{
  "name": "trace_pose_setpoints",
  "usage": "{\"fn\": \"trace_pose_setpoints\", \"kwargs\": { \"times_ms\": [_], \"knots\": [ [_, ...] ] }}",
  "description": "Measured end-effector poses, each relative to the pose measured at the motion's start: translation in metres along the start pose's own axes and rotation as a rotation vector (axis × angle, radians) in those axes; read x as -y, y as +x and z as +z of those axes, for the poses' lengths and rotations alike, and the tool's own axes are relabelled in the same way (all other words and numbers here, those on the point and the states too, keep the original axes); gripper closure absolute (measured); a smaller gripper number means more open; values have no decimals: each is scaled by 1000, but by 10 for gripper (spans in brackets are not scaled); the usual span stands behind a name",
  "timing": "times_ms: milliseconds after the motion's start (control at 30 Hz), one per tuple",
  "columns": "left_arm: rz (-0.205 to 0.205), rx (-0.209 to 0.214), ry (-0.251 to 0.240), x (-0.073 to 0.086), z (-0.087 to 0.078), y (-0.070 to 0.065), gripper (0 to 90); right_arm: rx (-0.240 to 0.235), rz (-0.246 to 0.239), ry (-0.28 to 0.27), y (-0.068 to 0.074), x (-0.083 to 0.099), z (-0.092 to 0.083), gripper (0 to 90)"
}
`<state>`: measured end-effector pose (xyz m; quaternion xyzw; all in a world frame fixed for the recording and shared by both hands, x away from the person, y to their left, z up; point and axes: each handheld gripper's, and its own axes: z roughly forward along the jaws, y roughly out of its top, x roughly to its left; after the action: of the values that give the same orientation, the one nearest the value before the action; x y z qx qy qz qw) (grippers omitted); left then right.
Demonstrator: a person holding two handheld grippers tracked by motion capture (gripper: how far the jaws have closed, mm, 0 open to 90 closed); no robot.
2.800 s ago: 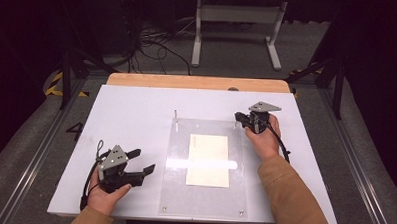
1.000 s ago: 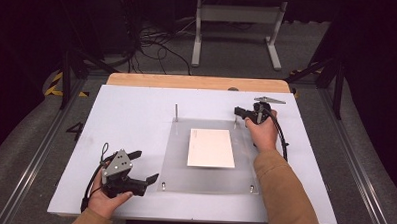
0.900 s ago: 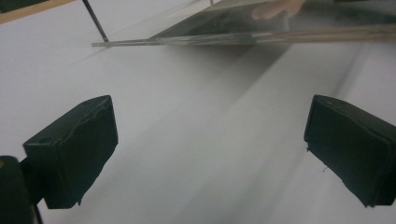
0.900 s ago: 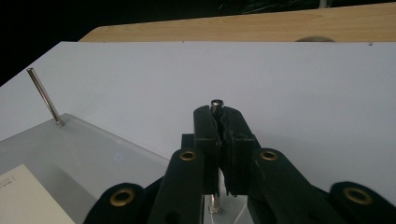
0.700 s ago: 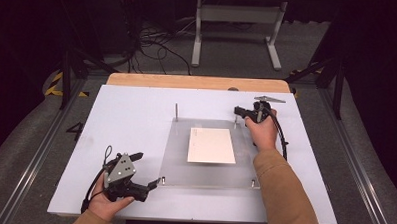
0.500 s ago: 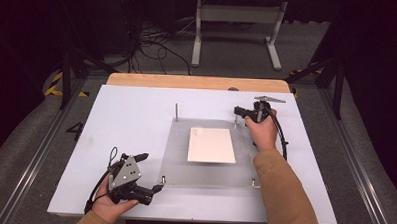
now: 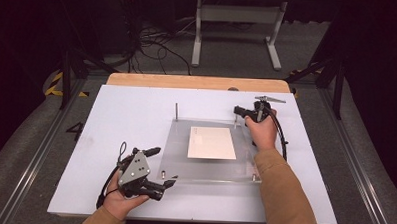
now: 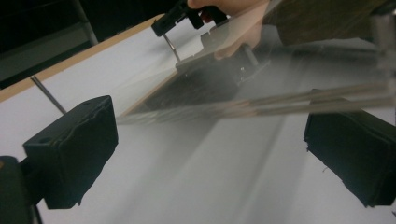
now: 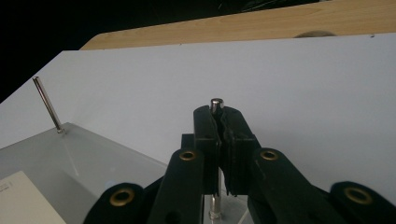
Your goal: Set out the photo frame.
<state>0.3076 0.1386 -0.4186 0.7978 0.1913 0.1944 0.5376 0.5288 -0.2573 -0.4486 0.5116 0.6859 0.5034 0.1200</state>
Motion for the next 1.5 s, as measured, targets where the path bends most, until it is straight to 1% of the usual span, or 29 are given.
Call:
{"fn": "trace_pose_setpoints", "kwargs": {
  "times_ms": [33,133,167,200,267,367,400,433,500,533,567,600,633,700,767,933,1033,1133,1200,1233,1267,1333,1367,1433,1467,1500],
  "knots": [
    [0,10,-9,0,1,0,56,1,1,-1,0,0,0,857],
    [0,18,-42,-1,4,1,62,2,1,0,0,0,0,857],
    [-10,26,-64,-1,5,1,68,2,1,-1,0,0,0,857],
    [-8,29,-72,-2,5,2,76,1,3,-1,0,0,0,857],
    [-17,40,-100,-2,6,1,88,2,4,-1,0,0,0,857],
    [-1,36,-121,-4,8,0,115,-1,10,-2,0,1,0,856],
    [9,27,-136,-4,10,-1,126,-3,12,-4,0,1,0,856],
    [15,24,-139,-5,11,-1,144,-3,12,-3,0,1,0,855],
    [33,18,-135,-6,13,-1,183,-8,11,-3,-1,1,0,855],
    [45,24,-135,-6,15,-2,251,-11,11,-4,-1,1,0,855],
    [45,24,-135,-6,15,-2,309,-11,11,-4,-1,1,0,855],
    [53,34,-138,-6,15,-2,309,-10,12,-4,-1,1,0,855],
    [54,34,-143,-6,15,-2,390,-10,15,-4,-1,1,0,854],
    [66,31,-138,-6,14,-2,423,-13,21,-7,-1,1,0,853],
    [70,40,-126,-6,14,-1,449,-14,20,-9,-1,2,0,853],
    [72,55,-110,-7,13,1,468,-15,15,-12,-1,2,0,850],
    [75,56,-106,-7,13,1,469,-9,8,-7,0,1,0,848],
    [71,62,-98,-7,13,1,468,-29,11,13,-1,-2,-2,839],
    [71,63,-98,-8,14,0,468,-22,-3,19,0,-3,-4,827],
    [73,63,-100,-9,15,0,469,-17,-9,21,0,-3,-5,808],
    [71,66,-99,-9,16,0,472,-8,-12,20,0,-4,-6,766],
    [72,69,-102,-10,17,-1,477,-8,-20,18,1,-5,-10,681],
    [67,70,-102,-11,17,0,478,-6,-33,15,1,-6,-13,663],
    [63,70,-108,-13,17,1,480,-19,-54,11,0,-8,-23,636],
    [67,71,-109,-14,17,2,480,-30,-61,-4,-1,-8,-28,619],
    [61,69,-111,-15,17,2,480,-45,-68,-24,-1,-9,-36,598]
  ]
}}
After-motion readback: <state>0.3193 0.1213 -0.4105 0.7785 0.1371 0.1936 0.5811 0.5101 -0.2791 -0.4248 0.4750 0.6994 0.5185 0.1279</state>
